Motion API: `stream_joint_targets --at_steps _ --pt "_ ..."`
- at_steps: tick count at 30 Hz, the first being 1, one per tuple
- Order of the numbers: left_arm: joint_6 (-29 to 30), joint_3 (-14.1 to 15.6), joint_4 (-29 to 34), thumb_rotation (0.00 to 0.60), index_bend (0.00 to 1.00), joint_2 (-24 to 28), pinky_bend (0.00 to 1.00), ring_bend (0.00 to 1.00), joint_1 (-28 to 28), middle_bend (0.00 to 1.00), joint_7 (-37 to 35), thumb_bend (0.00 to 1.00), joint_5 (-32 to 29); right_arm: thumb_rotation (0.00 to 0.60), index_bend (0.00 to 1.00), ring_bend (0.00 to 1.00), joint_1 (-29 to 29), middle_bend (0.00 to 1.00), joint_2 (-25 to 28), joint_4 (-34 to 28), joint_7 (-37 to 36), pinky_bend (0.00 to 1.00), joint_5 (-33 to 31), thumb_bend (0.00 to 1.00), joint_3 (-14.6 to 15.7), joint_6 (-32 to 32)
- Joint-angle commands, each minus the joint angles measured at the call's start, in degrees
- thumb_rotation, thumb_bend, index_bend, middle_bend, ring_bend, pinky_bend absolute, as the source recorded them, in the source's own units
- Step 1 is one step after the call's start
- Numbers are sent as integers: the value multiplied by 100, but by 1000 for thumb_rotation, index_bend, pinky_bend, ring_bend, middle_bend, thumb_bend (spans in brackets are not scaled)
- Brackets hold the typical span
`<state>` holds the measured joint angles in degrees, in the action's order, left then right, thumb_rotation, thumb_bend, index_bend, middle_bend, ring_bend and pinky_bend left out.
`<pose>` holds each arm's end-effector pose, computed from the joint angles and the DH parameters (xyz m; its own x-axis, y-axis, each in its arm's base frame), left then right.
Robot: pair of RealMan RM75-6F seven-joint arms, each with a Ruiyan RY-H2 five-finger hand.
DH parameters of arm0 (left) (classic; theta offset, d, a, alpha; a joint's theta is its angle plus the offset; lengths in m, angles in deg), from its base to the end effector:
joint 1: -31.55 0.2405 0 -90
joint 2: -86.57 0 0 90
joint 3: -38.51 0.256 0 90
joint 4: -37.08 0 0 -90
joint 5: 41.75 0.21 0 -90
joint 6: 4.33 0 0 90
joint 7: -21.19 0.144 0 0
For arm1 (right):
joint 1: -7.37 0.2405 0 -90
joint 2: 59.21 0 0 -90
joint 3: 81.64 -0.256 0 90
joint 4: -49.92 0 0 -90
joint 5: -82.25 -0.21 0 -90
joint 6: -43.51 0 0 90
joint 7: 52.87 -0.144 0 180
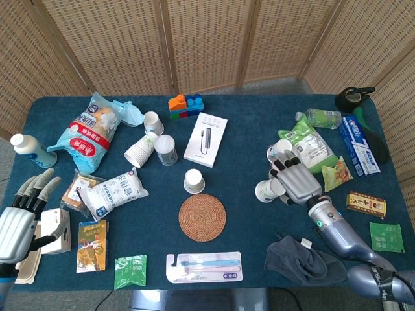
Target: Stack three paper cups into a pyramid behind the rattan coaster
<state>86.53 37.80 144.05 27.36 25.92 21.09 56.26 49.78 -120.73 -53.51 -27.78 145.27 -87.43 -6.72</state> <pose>-0.2337 0.1687 0.1665 0.2313 -0.0494 0.9716 0.9424 -0.2366 -0.2363 -0.1688 -0.3289 0.0940 0.6670 -0.2495 0.7020 -0.7273 -0.4226 0.5408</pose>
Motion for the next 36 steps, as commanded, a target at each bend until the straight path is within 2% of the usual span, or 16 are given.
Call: stream_joint_targets --at_steps 1,8,18,29,36 --pt "-7 11 -51 600 51 -20 93 0 -1 0 -40 401 6 600 404 0 117 83 60 -277 304 0 -73 322 18 -17" --pt "53 30 -149 600 52 5 93 0 27 0 -152 401 47 600 403 0 427 82 -84 -555 913 0 -468 321 -8 -5" --pt "150 70 -265 600 52 13 92 0 86 0 -322 400 89 600 403 0 962 82 -529 -491 1571 0 -1199 321 5 56" --pt "170 70 -376 600 53 7 92 0 108 0 -471 400 37 600 401 0 1545 82 -964 -212 1934 0 -1970 321 -22 50" --pt "188 76 -402 600 53 15 91 0 131 0 -509 400 14 600 401 0 1836 81 -1179 -61 2063 0 -2253 320 15 47"
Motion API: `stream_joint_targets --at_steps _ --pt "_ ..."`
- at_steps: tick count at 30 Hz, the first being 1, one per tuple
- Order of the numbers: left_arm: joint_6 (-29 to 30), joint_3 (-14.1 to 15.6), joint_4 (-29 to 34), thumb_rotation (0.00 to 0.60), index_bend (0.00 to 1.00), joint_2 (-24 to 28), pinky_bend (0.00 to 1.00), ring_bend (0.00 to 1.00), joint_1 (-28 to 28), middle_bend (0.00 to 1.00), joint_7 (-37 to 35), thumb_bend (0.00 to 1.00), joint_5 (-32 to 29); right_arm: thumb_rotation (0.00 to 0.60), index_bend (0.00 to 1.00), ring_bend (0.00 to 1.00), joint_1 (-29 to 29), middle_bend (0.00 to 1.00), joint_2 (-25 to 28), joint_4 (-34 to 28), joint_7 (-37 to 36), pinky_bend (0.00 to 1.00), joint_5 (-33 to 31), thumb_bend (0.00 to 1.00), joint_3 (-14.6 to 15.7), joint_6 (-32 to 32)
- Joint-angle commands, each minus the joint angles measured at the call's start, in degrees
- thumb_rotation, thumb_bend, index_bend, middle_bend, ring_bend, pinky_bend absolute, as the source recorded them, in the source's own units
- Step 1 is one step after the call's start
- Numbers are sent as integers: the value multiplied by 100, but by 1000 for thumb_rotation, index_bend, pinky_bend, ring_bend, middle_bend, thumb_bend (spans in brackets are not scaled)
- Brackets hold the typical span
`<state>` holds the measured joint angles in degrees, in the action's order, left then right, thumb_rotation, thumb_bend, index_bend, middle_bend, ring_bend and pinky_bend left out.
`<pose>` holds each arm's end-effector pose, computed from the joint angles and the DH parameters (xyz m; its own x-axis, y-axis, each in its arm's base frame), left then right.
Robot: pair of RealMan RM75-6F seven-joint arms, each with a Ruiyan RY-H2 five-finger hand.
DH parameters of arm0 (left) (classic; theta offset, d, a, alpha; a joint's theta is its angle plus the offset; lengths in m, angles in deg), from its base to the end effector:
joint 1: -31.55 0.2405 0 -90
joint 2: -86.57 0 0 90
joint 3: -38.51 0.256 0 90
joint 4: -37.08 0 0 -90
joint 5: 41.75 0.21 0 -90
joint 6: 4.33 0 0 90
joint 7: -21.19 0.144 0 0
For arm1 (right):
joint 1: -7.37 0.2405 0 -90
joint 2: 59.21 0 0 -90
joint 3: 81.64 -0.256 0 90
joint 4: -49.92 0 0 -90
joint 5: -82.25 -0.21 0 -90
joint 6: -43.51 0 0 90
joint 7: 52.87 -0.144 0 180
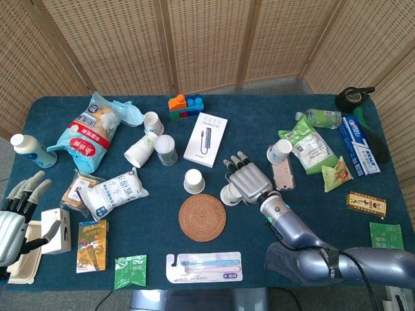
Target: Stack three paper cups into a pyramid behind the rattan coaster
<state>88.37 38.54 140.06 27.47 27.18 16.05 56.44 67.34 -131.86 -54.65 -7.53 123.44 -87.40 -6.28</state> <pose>-0.2511 0.1619 0.1722 0.2122 -0.0495 0.9760 0.9511 -0.2190 -0.2179 -0.0800 -0.3454 0.0267 0.7591 -0.2344 0.6072 -0.6177 -0.5536 0.5585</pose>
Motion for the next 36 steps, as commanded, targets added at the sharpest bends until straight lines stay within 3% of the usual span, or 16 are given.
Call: stream_joint_targets --at_steps 1,20,36 --pt "10 2 -7 600 53 7 92 0 10 0 -8 400 -7 600 401 0 118 81 -93 77 53 0 -102 320 15 3" --pt "38 -5 -155 600 53 22 92 0 76 0 -192 401 -141 600 401 0 951 80 -688 681 320 0 -842 320 87 165" --pt "113 -14 -155 600 53 67 92 0 147 0 -213 400 -183 600 400 0 1278 80 -910 1153 145 0 -957 321 205 353"
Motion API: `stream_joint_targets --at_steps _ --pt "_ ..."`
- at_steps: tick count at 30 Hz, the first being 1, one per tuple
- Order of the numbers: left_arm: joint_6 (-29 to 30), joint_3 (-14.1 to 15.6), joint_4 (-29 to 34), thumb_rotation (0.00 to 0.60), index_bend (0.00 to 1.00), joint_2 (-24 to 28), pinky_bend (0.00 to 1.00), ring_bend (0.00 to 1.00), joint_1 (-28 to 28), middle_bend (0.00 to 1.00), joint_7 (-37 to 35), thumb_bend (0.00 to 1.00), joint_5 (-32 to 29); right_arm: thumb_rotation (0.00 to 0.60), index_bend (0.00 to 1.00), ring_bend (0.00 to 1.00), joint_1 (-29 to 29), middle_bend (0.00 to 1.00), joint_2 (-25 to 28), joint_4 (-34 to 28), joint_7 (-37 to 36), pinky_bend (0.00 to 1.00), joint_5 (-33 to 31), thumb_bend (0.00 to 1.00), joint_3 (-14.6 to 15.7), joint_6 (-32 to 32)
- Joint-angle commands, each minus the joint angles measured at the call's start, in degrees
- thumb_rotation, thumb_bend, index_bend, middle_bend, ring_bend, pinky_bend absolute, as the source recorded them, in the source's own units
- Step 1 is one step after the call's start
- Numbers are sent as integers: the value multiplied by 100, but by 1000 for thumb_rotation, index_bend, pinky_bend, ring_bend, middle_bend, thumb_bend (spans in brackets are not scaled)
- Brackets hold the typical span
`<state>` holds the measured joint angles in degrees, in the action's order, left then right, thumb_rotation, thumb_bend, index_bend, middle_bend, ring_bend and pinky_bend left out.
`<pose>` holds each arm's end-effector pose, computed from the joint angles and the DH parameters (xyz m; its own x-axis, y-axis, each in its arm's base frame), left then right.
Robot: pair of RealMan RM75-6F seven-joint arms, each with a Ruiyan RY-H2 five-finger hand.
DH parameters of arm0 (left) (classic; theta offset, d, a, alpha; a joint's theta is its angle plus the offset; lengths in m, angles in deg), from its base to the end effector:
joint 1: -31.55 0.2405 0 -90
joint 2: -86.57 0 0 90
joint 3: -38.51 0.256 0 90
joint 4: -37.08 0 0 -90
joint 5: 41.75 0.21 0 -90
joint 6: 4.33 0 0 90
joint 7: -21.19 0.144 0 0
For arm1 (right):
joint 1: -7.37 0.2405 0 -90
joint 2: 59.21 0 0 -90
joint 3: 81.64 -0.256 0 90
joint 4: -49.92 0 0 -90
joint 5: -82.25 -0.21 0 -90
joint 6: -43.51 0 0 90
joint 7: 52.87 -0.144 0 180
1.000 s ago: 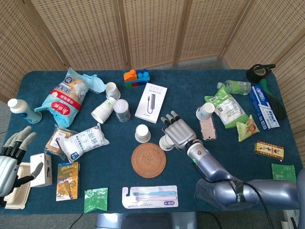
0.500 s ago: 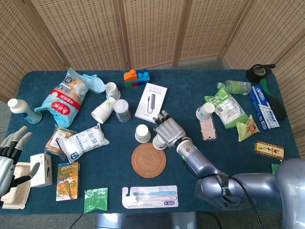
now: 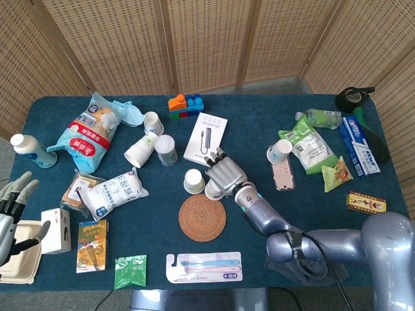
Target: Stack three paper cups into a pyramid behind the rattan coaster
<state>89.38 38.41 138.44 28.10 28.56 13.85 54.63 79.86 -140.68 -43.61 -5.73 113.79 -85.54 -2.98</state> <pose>-0.2644 0.1572 0.1807 0.2124 -0.0624 0.9752 0.9607 -0.1693 -0.2201 -0.0384 -0.3739 -0.0173 0.8064 -0.2167 0.5502 -0.5543 -0.6010 0.5758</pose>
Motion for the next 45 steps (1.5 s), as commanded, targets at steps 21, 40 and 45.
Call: stream_joint_targets --at_steps 21,40,45 --pt "32 -14 -34 600 53 -17 92 0 63 0 -22 400 -50 600 400 0 250 79 -226 576 -293 0 -25 320 178 283" --pt "49 -21 -84 600 53 -25 91 0 86 0 -78 400 -49 600 325 0 365 69 -262 648 -342 0 -115 322 306 253" --pt "72 -18 -111 600 53 -30 92 0 104 0 -113 400 -46 600 267 0 399 59 -231 586 -290 0 -171 323 360 221"
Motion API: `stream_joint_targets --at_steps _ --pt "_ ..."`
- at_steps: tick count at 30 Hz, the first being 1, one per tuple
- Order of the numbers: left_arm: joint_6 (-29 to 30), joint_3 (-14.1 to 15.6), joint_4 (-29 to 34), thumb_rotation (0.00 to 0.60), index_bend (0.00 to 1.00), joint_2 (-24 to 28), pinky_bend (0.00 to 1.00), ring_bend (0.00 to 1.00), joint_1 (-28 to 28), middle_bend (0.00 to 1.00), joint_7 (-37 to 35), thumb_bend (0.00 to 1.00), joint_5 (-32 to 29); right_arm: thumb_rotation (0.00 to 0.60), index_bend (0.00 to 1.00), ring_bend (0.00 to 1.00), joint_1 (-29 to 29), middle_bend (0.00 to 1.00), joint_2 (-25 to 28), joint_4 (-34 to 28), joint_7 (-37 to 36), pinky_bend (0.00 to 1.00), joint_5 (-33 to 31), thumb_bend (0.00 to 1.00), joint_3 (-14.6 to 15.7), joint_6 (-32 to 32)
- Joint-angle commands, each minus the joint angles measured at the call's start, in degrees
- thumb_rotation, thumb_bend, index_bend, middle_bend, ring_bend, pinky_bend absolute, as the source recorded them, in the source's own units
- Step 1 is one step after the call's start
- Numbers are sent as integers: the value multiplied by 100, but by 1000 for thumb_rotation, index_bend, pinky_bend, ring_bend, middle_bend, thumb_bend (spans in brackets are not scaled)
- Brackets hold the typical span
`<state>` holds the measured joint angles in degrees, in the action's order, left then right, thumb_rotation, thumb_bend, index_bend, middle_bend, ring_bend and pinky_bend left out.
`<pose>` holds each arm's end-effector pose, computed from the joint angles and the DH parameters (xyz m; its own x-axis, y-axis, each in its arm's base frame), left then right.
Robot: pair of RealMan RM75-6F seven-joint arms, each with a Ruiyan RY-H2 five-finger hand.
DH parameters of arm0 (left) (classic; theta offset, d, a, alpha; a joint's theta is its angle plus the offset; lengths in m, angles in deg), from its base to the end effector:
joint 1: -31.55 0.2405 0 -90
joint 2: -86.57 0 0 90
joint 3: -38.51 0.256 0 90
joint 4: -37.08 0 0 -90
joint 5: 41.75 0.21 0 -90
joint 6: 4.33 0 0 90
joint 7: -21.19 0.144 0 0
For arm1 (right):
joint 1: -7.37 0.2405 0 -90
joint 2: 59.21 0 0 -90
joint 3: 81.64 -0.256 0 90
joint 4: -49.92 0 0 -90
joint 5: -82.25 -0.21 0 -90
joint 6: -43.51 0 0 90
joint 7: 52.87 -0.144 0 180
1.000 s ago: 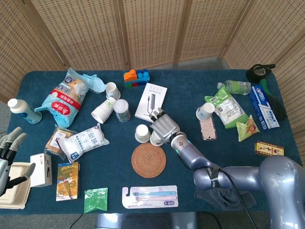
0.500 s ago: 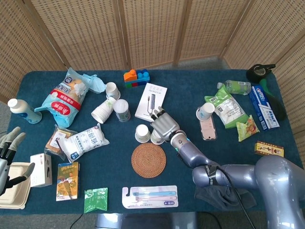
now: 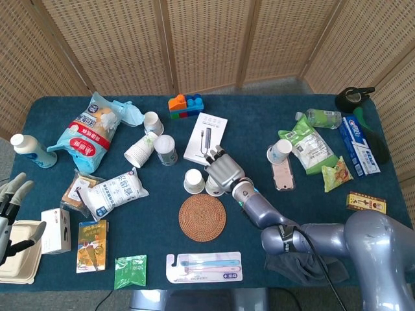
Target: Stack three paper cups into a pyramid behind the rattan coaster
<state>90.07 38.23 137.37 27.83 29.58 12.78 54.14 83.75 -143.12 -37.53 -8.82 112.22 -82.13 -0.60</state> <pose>-0.2708 0.1532 0.1829 0.2073 -0.0723 0.9756 0.9652 -0.1475 -0.2161 -0.0400 -0.3889 -0.0287 0.8264 -0.2235 0.5169 -0.5343 -0.6013 0.5942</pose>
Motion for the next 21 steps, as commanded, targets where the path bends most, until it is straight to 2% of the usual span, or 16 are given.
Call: stream_joint_targets --at_steps 1,6,16,21 --pt "3 1 -10 600 53 -5 91 0 2 0 -11 400 7 600 259 0 13 55 21 -37 29 0 -20 323 30 -29" --pt "2 4 -23 600 53 -10 91 0 -10 0 -34 400 49 600 167 0 18 38 80 -170 86 0 -56 328 86 -130" --pt "27 -7 -11 600 52 -19 89 0 -28 0 -56 401 116 600 149 0 -41 25 511 -695 6 0 -68 329 17 -398" --pt "10 9 -1 600 52 -47 89 0 -44 0 -39 400 166 600 149 0 -280 25 855 -999 -341 0 165 328 -92 -607"
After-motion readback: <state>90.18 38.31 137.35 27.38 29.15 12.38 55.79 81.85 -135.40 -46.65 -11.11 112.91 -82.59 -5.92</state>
